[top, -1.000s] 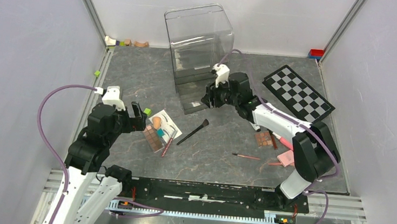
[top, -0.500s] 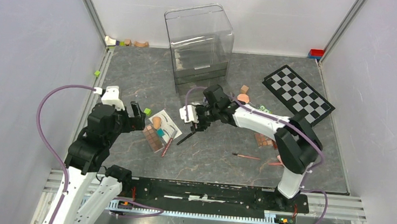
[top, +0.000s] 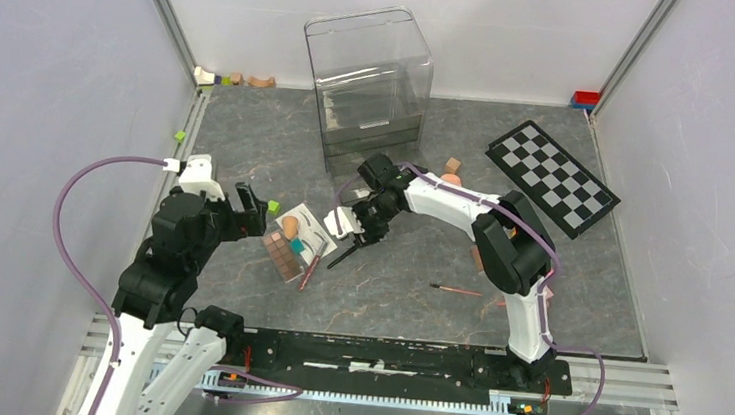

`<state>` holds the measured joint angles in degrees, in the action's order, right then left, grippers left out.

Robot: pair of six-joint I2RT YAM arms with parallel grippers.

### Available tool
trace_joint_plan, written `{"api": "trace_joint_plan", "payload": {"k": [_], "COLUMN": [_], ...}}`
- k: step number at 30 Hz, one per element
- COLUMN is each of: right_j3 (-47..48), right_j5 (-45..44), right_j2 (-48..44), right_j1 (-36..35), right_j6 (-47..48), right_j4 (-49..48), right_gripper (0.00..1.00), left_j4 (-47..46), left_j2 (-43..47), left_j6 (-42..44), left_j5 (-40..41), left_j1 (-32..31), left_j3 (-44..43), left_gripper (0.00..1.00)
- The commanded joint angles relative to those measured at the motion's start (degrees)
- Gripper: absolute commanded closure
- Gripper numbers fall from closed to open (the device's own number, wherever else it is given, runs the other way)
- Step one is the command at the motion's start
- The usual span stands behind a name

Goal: Organize the makeup
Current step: Pick up the makeup brush from the center of the board.

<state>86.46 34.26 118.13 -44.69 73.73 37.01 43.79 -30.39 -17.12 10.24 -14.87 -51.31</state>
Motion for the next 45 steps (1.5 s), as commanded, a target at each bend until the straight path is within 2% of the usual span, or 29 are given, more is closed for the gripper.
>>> {"api": "trace_joint_plan", "payload": {"k": [1,12,18,20,24,26,29,34,38,41,45], "right_j3": [0.25,-1.3,0.87,1.3,1.34,0.69,-2.75,-5.47,-4.78,-6.42,-3.78], "right_j5": [0.73,-2.97,-2.53,-2.4,-1.01,0.52,1.4,-2.79,-7.14,-12.7,-20.7], "right_j2": [0.16,1.86,4.1,4.47,3.38,1.25,-4.03,-10.96,-13.18,-14.6,-11.99], "right_j1": [-0.74,-1.54,-1.84,-1.98,-1.9,-1.9,-1.89,-0.51,2.3,3.77,3.91], "right_j6": [4.64,2.3,1.58,1.94,2.46,2.32,0.83,-2.42,-6.18,-12.49,-12.53], "right_j4": [6.0,3.94,6.52,7.6,8.69,8.26,3.99,-2.36,-6.52,-15.54,-18.61], "right_gripper": [0.43,0.54,0.6,0.66,0.9,0.96,0.97,1.0,1.0,1.0,0.98], "left_j4": [-2.97,-1.95,-1.96,-1.97,-1.96,-1.96,-1.98,-2.0,-1.96,-1.95,-2.01], "left_j2": [1.56,4.01,4.1,4.06,4.03,3.86,3.76,3.6,3.5,3.52,3.41], "left_j6": [-0.64,-0.19,-0.07,-0.1,-0.1,-0.1,-0.06,-0.1,-0.1,-0.1,-0.1], "left_j5": [0.8,1.49,1.79,1.92,1.89,1.89,1.94,1.86,1.86,1.9,1.88], "left_j1": [-0.16,-0.16,-0.16,-0.16,-0.15,-0.14,-0.16,-0.16,-0.16,-0.16,-0.16], "left_j3": [1.65,2.96,3.06,3.12,3.22,3.23,3.22,3.23,3.23,3.23,3.23], "left_gripper": [0.0,0.0,0.0,0.0,0.0,0.0,0.0,0.0,0.0,0.0,0.0]}}
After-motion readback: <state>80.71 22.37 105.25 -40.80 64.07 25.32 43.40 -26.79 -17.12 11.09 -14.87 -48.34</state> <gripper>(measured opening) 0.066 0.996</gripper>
